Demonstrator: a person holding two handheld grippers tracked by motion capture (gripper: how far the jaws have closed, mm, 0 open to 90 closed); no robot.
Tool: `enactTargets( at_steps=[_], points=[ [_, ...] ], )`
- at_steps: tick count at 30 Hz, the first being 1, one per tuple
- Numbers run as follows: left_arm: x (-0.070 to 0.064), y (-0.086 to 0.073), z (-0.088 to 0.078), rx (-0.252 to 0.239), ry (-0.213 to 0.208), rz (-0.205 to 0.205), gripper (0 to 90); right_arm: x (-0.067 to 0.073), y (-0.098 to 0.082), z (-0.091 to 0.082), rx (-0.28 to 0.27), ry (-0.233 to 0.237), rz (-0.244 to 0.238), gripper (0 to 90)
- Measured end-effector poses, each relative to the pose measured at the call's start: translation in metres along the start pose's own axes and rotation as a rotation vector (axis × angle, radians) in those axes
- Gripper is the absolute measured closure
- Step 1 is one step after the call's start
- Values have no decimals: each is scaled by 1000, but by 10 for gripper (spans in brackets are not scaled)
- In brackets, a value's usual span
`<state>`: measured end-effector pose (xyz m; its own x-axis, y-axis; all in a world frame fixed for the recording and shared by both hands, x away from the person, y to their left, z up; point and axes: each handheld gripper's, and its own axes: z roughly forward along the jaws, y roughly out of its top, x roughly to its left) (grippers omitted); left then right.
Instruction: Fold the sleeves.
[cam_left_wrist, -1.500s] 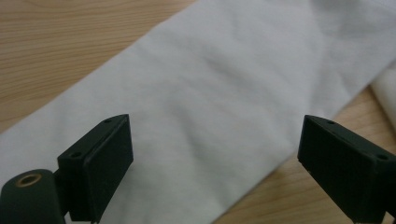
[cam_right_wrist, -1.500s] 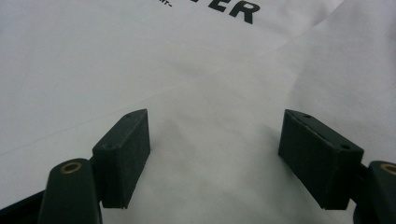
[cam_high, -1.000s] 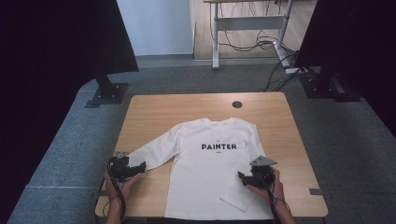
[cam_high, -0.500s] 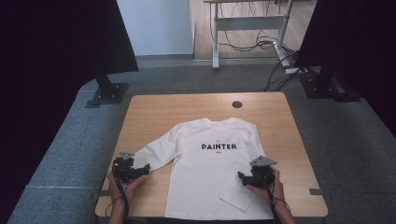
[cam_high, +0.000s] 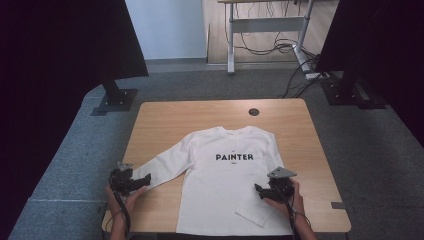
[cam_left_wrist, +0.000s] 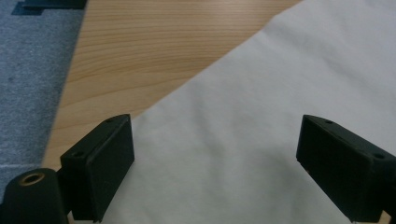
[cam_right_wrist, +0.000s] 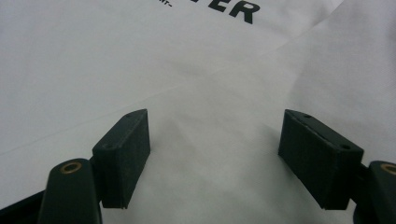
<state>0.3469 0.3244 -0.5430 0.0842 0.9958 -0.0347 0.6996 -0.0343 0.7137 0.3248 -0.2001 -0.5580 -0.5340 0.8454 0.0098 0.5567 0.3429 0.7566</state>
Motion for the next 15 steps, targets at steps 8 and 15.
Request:
enactTargets(
  at_steps=[8,15],
  points=[
    [18,-3,-1,0,34,-35,125,0,0,0,0,0,0,243],
    [26,-4,-1,-3,56,-52,126,0,0,0,0,0,0,243]
  ],
)
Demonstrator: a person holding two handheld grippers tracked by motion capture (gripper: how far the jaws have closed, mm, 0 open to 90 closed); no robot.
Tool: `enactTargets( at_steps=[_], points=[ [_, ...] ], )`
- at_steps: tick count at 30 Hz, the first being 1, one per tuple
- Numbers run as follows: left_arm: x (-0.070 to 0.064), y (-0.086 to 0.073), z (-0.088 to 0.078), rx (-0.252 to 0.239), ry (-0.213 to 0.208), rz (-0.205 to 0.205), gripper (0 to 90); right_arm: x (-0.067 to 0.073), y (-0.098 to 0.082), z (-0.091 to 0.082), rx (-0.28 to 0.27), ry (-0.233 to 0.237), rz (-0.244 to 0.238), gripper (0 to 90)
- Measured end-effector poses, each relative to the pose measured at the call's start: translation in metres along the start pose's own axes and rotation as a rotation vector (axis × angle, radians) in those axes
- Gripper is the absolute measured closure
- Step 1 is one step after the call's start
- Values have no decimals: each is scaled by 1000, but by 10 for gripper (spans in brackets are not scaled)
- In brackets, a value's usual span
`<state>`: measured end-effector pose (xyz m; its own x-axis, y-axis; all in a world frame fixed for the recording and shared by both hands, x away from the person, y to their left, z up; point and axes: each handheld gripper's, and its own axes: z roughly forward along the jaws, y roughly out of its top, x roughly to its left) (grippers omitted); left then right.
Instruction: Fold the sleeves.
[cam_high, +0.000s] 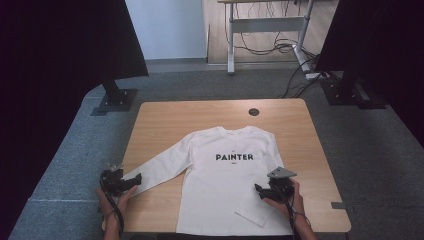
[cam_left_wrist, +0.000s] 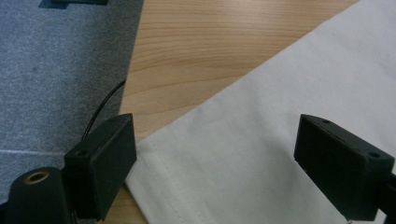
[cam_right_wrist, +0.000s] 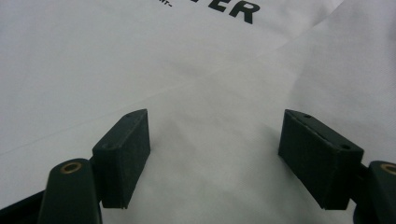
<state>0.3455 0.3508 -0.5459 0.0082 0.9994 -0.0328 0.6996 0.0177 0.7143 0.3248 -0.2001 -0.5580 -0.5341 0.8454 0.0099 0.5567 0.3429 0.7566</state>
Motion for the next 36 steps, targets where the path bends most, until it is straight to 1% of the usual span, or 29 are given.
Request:
enactTargets(
  at_steps=[11,15,19,20,23,27,29,30,34,35,36],
  points=[
    [12,0,0,-16,34,-41,128,0,0,0,0,0,0,243],
    [15,-1,2,-16,32,-55,135,0,0,0,0,0,0,243],
    [15,-1,4,-8,20,-52,173,0,0,0,0,-1,0,243],
    [15,-1,4,-11,17,-54,189,0,0,0,0,-1,-1,242],
    [15,-1,2,-19,37,-46,233,0,0,0,0,-1,0,242],
    [14,-1,-1,-33,68,-31,332,0,0,0,0,-1,0,243],
    [14,-1,-1,-36,51,-32,399,0,0,0,0,-1,-1,242],
    [12,0,-1,-33,57,-21,418,0,0,0,0,-1,0,243],
    [12,1,-2,-30,31,1,528,0,0,0,0,-1,0,243],
    [12,1,-2,-30,23,5,573,0,0,0,0,-1,-1,242],
    [13,1,-2,-28,19,9,600,0,0,0,0,-1,0,242]
  ],
)
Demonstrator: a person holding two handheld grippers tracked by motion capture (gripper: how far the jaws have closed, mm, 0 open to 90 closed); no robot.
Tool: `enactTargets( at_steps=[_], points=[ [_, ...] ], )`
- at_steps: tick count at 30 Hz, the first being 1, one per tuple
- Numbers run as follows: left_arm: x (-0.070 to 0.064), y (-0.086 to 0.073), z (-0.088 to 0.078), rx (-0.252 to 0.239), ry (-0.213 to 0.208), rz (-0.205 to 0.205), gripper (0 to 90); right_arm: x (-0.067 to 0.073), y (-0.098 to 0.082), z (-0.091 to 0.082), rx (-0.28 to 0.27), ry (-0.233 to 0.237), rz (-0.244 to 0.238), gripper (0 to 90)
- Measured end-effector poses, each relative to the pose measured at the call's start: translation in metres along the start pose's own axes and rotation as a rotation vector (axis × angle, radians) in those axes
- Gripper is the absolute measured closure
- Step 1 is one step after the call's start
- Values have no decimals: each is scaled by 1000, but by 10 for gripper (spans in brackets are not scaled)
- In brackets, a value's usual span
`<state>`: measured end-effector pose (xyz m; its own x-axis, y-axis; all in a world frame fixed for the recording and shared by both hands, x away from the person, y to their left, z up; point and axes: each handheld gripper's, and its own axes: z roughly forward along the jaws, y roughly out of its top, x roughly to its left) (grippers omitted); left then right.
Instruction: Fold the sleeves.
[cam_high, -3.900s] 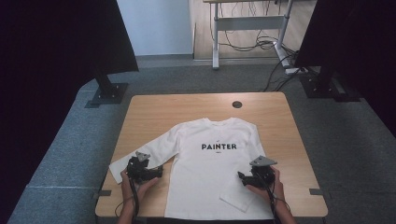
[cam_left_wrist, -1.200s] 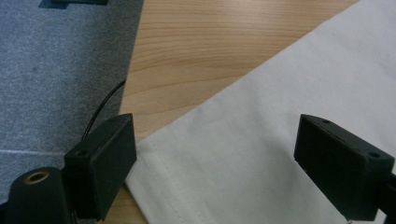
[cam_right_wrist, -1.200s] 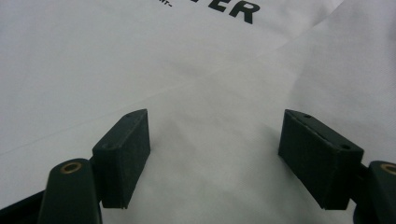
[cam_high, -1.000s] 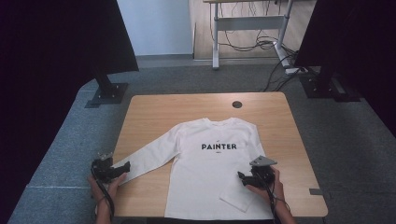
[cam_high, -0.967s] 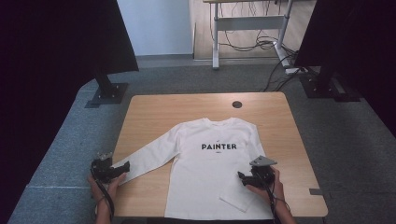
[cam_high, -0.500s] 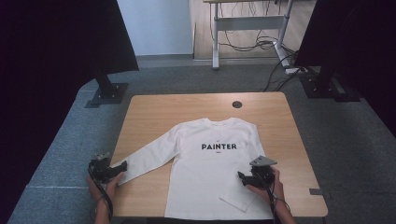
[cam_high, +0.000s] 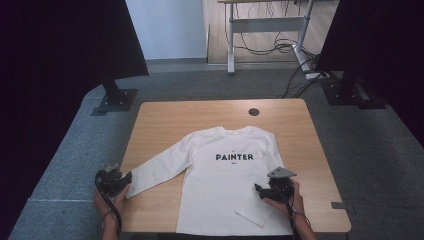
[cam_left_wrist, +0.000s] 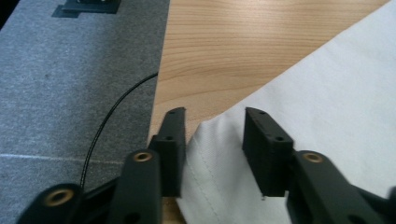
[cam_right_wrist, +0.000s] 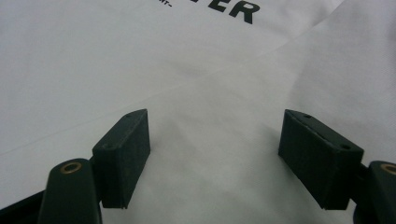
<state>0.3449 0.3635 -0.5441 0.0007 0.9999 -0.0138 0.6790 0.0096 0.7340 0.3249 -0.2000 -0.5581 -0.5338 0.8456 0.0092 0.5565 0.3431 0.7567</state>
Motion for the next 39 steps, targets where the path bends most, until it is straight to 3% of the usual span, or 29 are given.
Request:
enactTargets(
  at_steps=[12,31,39],
  points=[
    [1,0,-3,-18,-50,8,840,0,0,0,0,0,-1,243],
    [-12,5,-16,-92,-124,8,856,0,0,0,0,0,-1,243],
    [-26,9,-22,-111,-138,51,854,0,0,0,0,-1,-1,242]
  ],
)
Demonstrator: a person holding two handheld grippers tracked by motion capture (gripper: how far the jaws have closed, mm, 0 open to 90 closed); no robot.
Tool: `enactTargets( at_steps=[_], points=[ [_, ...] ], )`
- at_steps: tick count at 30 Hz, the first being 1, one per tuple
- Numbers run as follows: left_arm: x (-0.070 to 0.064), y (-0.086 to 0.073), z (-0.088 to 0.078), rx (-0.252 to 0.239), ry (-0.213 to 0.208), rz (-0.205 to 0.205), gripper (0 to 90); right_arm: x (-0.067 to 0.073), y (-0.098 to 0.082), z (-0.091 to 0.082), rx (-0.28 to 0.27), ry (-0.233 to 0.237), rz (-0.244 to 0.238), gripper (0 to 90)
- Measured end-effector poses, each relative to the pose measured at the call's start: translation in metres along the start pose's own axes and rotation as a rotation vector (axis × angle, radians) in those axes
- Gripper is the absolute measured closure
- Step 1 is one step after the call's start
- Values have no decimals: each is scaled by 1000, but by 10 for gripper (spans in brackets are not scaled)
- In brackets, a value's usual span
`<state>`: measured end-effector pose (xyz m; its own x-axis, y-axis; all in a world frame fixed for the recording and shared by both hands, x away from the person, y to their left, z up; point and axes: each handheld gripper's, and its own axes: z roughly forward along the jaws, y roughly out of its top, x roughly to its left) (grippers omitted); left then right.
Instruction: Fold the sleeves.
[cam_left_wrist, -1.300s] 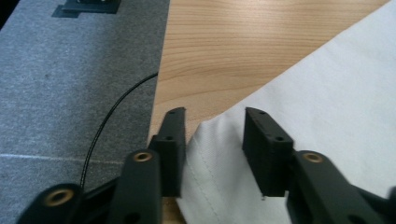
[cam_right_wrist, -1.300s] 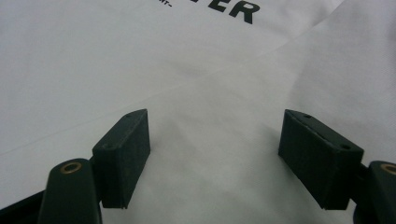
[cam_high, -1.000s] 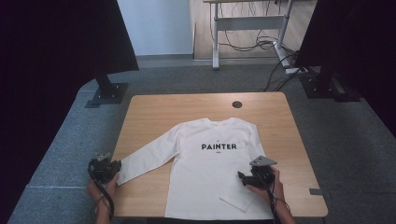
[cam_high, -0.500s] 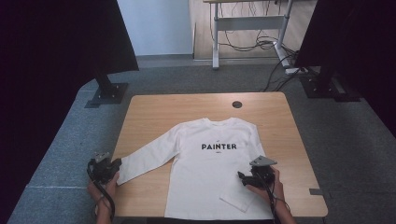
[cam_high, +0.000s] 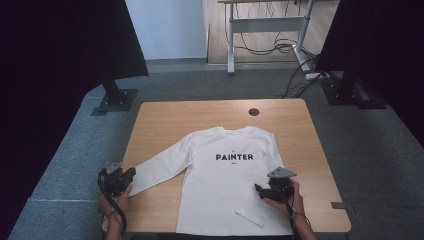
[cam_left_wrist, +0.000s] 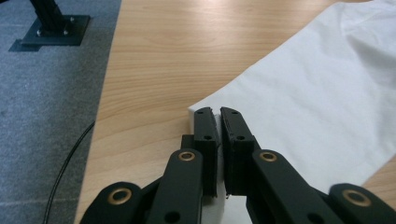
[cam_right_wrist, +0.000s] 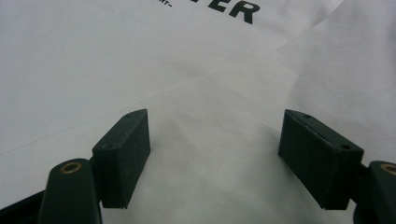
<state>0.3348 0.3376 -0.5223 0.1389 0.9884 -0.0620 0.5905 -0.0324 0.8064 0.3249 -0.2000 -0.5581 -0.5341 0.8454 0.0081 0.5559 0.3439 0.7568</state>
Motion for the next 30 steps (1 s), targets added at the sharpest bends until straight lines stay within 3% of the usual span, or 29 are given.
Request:
enactTargets(
  at_steps=[7,24,30],
  points=[
    [-11,3,-1,-8,-16,30,855,0,0,0,0,0,0,242],
    [-31,6,-1,-9,-74,56,852,0,0,0,0,0,0,242],
    [-40,8,-1,-14,-121,54,852,0,0,0,0,0,0,242]
  ],
)
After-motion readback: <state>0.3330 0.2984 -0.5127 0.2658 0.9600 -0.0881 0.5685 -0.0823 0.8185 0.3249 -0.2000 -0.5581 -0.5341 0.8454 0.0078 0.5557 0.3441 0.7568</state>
